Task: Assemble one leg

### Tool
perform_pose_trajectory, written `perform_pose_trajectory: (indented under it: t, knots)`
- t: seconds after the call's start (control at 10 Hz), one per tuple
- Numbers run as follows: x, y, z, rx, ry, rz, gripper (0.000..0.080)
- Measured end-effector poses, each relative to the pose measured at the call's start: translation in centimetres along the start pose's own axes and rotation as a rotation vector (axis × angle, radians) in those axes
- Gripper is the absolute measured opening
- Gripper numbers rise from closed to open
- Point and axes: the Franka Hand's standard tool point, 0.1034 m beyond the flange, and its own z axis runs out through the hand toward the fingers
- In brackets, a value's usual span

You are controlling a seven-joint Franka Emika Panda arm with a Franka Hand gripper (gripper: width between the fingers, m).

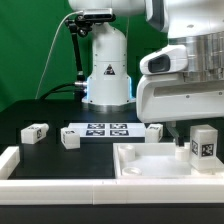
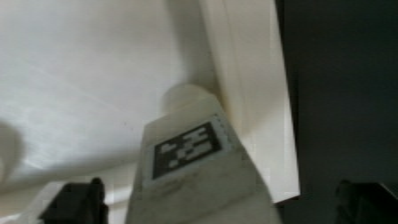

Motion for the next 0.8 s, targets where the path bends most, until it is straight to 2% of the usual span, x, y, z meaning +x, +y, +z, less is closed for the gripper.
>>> perform_pose_trajectory:
  t: [0.2, 0.5, 0.7, 0.8]
  knots:
    - [0.15, 0.43, 0.02, -0.003, 0.008, -0.189, 0.0649]
    - [0.13, 0.42, 0.05, -0.003, 0.008, -0.204, 0.0626]
    - [0.13, 0.42, 0.06, -0.003, 0.008, -0.203, 0.0290]
    - [0.14, 0.44, 0.06, -0.002, 0.008, -0.177, 0.0290]
